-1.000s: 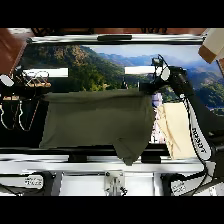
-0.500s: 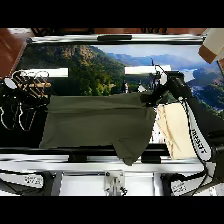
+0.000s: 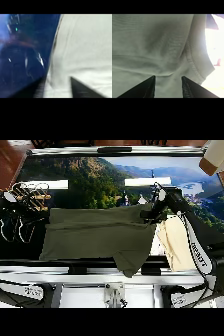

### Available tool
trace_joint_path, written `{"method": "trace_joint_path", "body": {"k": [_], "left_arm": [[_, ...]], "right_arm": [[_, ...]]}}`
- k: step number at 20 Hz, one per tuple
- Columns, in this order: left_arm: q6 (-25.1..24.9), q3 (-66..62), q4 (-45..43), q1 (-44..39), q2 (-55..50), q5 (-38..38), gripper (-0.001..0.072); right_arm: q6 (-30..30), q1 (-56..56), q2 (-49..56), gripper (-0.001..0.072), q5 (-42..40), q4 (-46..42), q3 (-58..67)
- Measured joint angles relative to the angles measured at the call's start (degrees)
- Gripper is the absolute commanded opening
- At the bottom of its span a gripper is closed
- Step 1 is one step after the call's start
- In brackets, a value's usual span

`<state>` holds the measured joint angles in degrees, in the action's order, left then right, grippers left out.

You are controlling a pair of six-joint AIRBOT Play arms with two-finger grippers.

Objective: Fold the shirts.

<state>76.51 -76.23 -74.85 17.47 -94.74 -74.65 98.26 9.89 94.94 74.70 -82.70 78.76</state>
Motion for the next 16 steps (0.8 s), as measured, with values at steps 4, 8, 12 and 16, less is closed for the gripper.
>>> {"method": "trace_joint_path", "body": {"k": [4, 8, 12, 16], "left_arm": [[0.2, 0.0, 0.6, 0.7, 0.5, -7.5, 0.0466], [-0.9, 4.5, 5.0, 3.3, 7.0, -12.8, 0.0479], [-4.7, 18.1, 6.6, 10.0, 16.8, -12.2, 0.0535], [-8.4, 29.3, 7.3, 17.8, 21.7, -9.8, 0.0535]], "right_arm": [[-1.0, 0.0, -4.5, 0.0449, 2.6, -0.6, 0.1], [-3.7, 0.0, -10.4, 0.0449, 8.9, -3.1, -1.3], [-6.5, 0.0, -17.4, 0.0449, 12.3, -2.7, -6.8], [-8.5, 0.0, -22.8, 0.0449, 13.3, -0.3, -10.6]]}}
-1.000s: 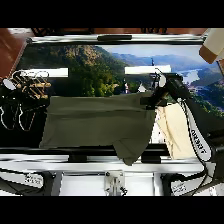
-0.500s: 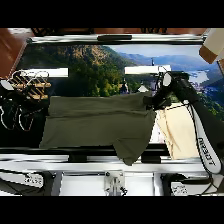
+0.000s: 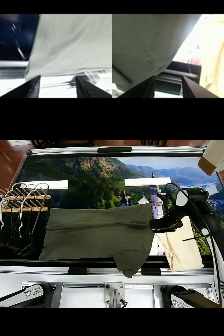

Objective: Fold the shirts.

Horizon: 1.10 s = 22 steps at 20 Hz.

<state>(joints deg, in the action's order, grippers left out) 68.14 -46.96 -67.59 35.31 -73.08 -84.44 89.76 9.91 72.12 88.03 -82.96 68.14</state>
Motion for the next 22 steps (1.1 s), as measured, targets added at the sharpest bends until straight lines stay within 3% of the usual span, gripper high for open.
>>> {"method": "trace_joint_path", "body": {"k": [11, 12, 13, 16, 19, 22], "left_arm": [[-3.1, 8.5, 1.1, 0.7, -0.2, 8.0, 0.0529], [-3.1, 9.1, 1.4, 0.2, -0.2, 8.4, 0.0486], [-3.1, 9.4, 1.6, -0.2, -0.3, 8.8, 0.0386], [-3.0, 10.3, 1.9, -1.0, -0.6, 10.4, 0.0256], [-2.6, 10.6, 1.9, -1.3, -0.7, 11.8, 0.0032], [-2.4, 10.7, 2.3, -1.4, -0.8, 12.2, 0.0031]], "right_arm": [[-0.9, 0.0, -3.3, 0.0449, -0.5, 1.6, -1.5], [-0.9, 0.0, -3.3, 0.0448, -0.5, 1.6, -1.5], [-0.9, 0.0, -3.3, 0.0449, -0.4, 1.6, -1.5], [-0.7, 0.0, -3.3, 0.0449, 0.0, 1.6, -1.5], [-0.4, 0.0, -3.3, 0.0448, 0.1, 1.6, -1.5], [-0.2, 0.0, -3.3, 0.0448, 0.5, 1.6, -2.3]]}}
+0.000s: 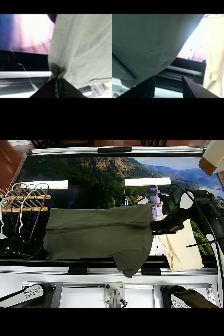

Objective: Fold the shirts.

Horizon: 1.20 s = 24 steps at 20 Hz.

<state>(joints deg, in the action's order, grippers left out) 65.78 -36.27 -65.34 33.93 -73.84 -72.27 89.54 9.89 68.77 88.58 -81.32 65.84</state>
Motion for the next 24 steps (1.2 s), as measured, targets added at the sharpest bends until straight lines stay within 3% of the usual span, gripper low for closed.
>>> {"method": "trace_joint_path", "body": {"k": [4, 10, 16, 17, 18, 19, 24], "left_arm": [[-0.3, 0.1, 0.3, 0.0, 0.2, 0.4, 0.0031], [-1.3, 0.1, 0.3, 0.0, 0.4, 0.8, 0.0031], [-2.1, 0.1, 0.2, 0.0, 0.4, 1.0, 0.0031], [-2.2, 0.1, 0.2, -0.1, 0.4, 1.0, 0.0031], [-2.4, 0.1, 0.2, 0.0, 0.4, 1.0, 0.0031], [-2.6, 0.1, 0.2, -0.1, 0.5, 1.0, 0.0031], [-5.2, -1.8, -0.1, -0.1, 1.9, 3.4, 0.003]], "right_arm": [[-0.7, -2.2, 0.0, 0.0448, -0.3, 2.9, -8.4], [-0.4, -4.2, 0.0, 0.0448, -9.9, 11.4, -23.8], [2.4, -1.0, 0.7, 0.0447, -20.2, 15.9, -29.9], [2.7, -0.1, 1.3, 0.0428, -20.5, 16.7, -30.2], [2.8, 0.9, 1.9, 0.0273, -20.7, 17.7, -30.4], [2.8, 1.9, 2.6, 0.0064, -21.5, 18.1, -30.5], [2.3, 3.9, 2.0, 0.007, -24.7, 15.6, -28.5]]}}
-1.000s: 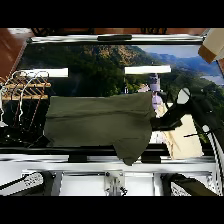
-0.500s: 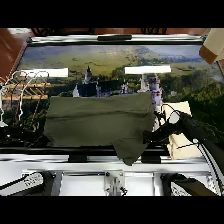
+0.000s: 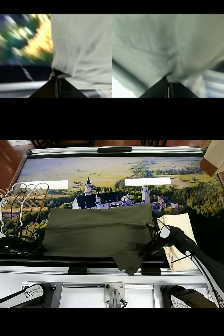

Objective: Fold the shirts.

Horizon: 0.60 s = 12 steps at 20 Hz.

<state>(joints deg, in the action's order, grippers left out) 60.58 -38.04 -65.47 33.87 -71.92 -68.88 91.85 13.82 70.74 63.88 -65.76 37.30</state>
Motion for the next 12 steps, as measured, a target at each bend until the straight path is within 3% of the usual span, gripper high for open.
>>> {"method": "trace_joint_path", "body": {"k": [6, 12], "left_arm": [[-4.5, -9.4, 10.4, -1.2, 1.1, -2.9, 0.0028], [-1.5, -23.2, 14.4, -8.6, -7.3, 0.3, 0.003]], "right_arm": [[1.1, -2.9, -1.9, 0.0069, 0.5, -7.2, 13.5], [2.0, -4.0, 11.0, 0.0069, -2.9, -13.0, 33.3]]}}
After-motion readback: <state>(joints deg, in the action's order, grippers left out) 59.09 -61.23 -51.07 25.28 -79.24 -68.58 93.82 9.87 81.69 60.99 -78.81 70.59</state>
